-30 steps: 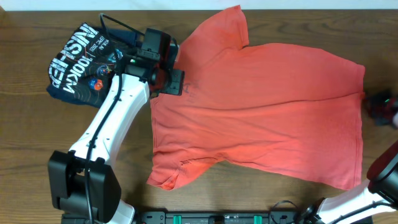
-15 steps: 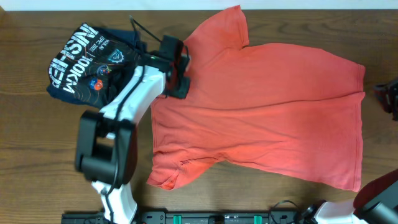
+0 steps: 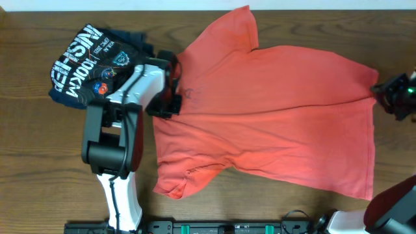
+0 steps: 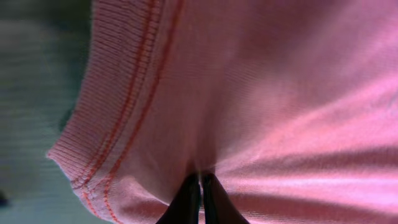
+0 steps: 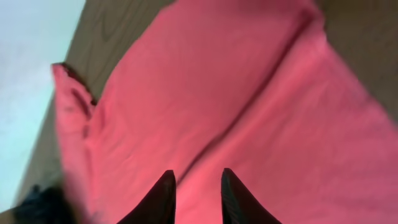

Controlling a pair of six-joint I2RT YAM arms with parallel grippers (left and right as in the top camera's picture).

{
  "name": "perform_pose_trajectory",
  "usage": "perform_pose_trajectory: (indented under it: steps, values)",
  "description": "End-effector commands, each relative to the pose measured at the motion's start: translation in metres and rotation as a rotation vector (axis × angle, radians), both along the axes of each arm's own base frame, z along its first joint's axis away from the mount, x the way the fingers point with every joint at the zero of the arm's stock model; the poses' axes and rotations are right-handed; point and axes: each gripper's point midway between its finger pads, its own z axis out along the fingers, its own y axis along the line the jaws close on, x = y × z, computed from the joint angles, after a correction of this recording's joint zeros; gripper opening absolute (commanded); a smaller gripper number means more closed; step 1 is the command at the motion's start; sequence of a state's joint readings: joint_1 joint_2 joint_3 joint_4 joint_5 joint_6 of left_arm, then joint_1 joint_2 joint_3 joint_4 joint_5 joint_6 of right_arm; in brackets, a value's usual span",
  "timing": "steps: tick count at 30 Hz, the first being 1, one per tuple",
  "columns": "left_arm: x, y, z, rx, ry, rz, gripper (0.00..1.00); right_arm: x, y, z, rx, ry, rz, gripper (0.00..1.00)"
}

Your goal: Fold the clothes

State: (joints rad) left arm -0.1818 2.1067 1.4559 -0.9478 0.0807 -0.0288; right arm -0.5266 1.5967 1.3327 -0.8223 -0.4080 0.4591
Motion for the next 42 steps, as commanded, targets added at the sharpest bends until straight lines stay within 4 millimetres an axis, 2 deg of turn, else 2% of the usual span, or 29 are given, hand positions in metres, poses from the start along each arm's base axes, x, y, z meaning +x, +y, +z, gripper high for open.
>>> perform_pose_trajectory:
  steps: [1, 3, 5, 8, 11, 15, 20, 23, 26, 28, 30, 32, 34, 36, 38, 40, 42]
  values:
    - [-0.019, 0.013, -0.022, 0.023, 0.091, 0.058, 0.12, 0.007, -0.003, -0.034, -0.118, 0.076, -0.075, 0.24]
    - [-0.018, 0.007, -0.013, -0.006, 0.075, 0.052, 0.17, 0.022, -0.005, -0.051, -0.164, 0.050, -0.093, 0.21]
    - [-0.015, -0.001, 0.000, -0.043, 0.044, 0.047, 0.32, 0.037, -0.006, -0.067, -0.184, 0.019, -0.110, 0.14]
    - [-0.008, -0.013, 0.027, -0.110, -0.025, 0.025, 0.48, 0.056, -0.011, -0.095, -0.194, 0.010, -0.114, 0.06]
    - [-0.003, -0.021, 0.055, -0.163, -0.100, 0.021, 0.56, 0.067, -0.017, -0.125, -0.171, 0.021, -0.151, 0.02]
    - [0.000, -0.028, 0.092, -0.211, -0.195, 0.011, 0.61, 0.079, -0.022, -0.170, -0.134, 0.035, -0.197, 0.01]
    - [0.001, -0.036, 0.119, -0.261, -0.267, -0.001, 0.65, 0.086, -0.024, -0.210, -0.081, 0.045, -0.269, 0.01]
    - [0.000, -0.041, 0.122, -0.277, -0.275, -0.012, 0.65, 0.094, -0.025, -0.225, -0.014, 0.017, -0.361, 0.02]
    - [-0.003, -0.051, 0.123, -0.289, -0.270, -0.036, 0.65, 0.106, -0.021, -0.228, 0.093, -0.027, -0.444, 0.02]
    - [-0.004, -0.057, 0.123, -0.292, -0.272, -0.053, 0.65, 0.123, -0.018, -0.216, 0.112, -0.096, -0.407, 0.02]
    - [-0.003, -0.060, 0.123, -0.283, -0.280, -0.068, 0.65, 0.142, -0.015, -0.194, 0.092, -0.176, -0.320, 0.02]
    - [-0.002, -0.061, 0.123, -0.278, -0.286, -0.072, 0.65, 0.158, -0.011, -0.165, 0.063, -0.256, -0.186, 0.01]
    - [-0.002, -0.061, 0.123, -0.278, -0.286, -0.071, 0.65, 0.166, -0.007, -0.132, 0.053, -0.323, -0.064, 0.04]
    - [-0.001, -0.058, 0.124, -0.273, -0.292, -0.066, 0.65, 0.162, -0.010, -0.092, 0.033, -0.373, 0.023, 0.12]
    - [0.001, -0.055, 0.125, -0.256, -0.301, -0.073, 0.65, 0.150, -0.016, -0.055, 0.000, -0.409, 0.075, 0.22]
    - [0.001, -0.053, 0.130, -0.246, -0.318, -0.096, 0.65, 0.130, -0.021, -0.018, -0.030, -0.431, 0.112, 0.27]
    - [0.002, -0.051, 0.136, -0.236, -0.334, -0.098, 0.66, 0.106, -0.024, 0.010, -0.046, -0.420, 0.115, 0.29]
